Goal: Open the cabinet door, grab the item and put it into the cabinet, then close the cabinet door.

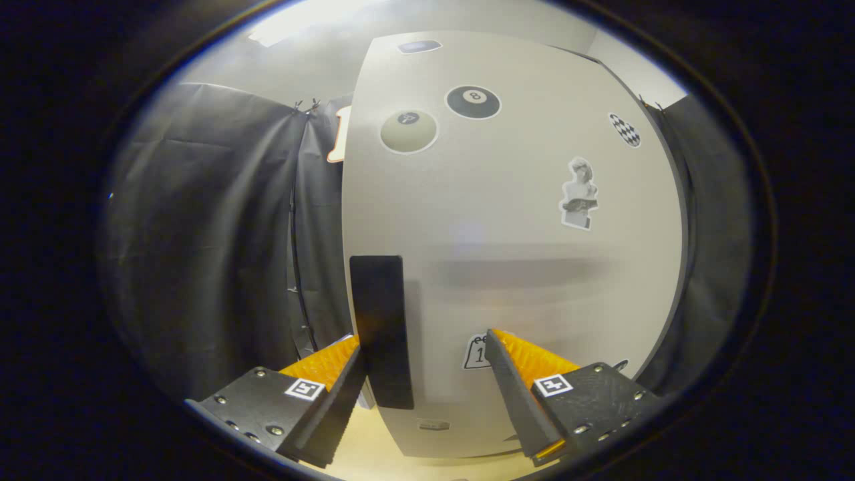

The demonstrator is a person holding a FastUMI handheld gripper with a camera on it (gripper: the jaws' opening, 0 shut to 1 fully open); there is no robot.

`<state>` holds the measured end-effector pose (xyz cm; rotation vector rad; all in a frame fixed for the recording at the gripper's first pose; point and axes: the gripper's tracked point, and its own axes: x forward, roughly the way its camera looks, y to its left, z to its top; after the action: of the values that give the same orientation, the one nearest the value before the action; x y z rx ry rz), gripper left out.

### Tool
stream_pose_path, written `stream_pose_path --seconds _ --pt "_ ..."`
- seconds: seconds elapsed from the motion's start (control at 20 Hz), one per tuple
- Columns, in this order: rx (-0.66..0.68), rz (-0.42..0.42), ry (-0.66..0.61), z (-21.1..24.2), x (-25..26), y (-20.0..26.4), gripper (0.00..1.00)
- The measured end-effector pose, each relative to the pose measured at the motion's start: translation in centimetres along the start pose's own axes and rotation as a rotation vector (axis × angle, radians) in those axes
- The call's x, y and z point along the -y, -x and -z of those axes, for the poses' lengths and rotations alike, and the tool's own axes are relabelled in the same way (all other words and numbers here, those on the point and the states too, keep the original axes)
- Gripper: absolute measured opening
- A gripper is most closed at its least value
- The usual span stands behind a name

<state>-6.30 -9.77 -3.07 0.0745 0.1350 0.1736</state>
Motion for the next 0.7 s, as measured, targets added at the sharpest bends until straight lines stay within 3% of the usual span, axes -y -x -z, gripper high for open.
stream_pose_path --seconds 0.7 --pt "0.016 0.003 -0.012 -0.04 -0.45 0.72 1.0"
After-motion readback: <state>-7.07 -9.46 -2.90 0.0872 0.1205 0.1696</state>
